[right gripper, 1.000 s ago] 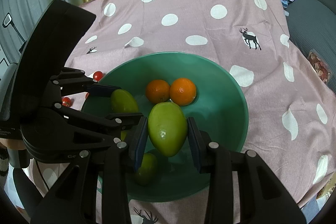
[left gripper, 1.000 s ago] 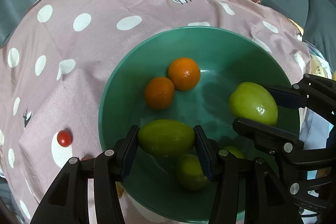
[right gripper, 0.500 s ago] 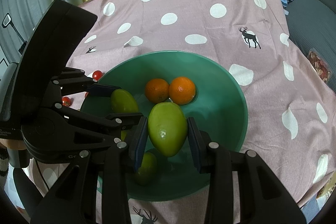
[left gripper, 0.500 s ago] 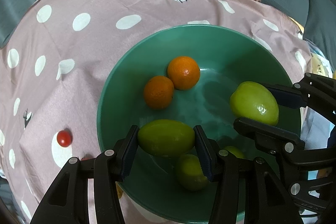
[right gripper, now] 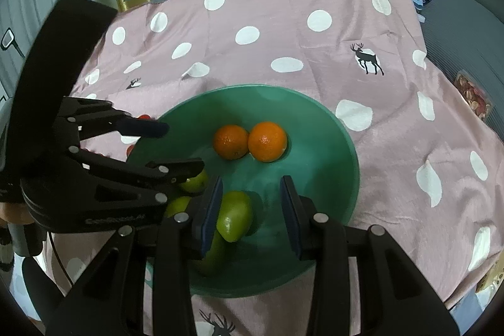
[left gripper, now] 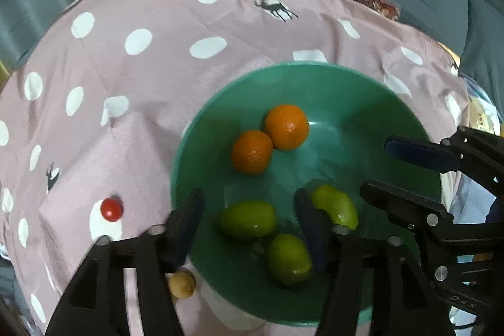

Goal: Organize fruits
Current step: 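Open both grippers and move them back toward the remaining fruits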

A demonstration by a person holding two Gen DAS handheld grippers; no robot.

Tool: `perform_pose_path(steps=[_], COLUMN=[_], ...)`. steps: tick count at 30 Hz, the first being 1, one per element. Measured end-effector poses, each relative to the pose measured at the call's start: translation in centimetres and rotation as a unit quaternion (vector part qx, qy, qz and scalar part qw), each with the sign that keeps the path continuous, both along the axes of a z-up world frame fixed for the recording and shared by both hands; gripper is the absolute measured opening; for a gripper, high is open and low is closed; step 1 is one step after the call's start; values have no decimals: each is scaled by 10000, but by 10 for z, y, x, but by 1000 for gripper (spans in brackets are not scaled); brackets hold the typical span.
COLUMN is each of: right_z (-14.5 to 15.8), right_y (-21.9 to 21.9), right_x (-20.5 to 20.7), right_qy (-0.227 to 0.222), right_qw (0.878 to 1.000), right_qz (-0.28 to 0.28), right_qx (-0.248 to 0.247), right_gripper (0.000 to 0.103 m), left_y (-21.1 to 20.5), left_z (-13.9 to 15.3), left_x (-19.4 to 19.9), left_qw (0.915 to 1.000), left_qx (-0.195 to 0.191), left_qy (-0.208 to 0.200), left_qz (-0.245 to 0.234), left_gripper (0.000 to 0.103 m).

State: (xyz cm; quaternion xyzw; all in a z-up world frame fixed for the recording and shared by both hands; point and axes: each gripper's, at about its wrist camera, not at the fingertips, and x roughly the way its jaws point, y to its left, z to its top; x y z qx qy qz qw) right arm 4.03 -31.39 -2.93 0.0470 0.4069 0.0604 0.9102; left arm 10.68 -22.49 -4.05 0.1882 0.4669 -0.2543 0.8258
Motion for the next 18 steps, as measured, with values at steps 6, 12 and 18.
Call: perform_pose_path(steps=[6, 12, 18], right_z=[9, 21, 29], right_y=[-1, 2, 13], right_x=[-8, -19, -32], right_qy=[-154, -275, -326], right_qw=[9998, 9990, 9979], right_qz=[-67, 37, 241], right_qx=[147, 343, 509], right_gripper=[55, 62, 64], left_y=[15, 52, 97], left_z=[15, 28, 23], left_x=[-8, -20, -32], left_qw=[9995, 9958, 9887], left_qx=[-109, -417, -588], left_qy=[-174, -355, -206], left_qz=[226, 736, 1367], left_gripper=[75, 89, 89])
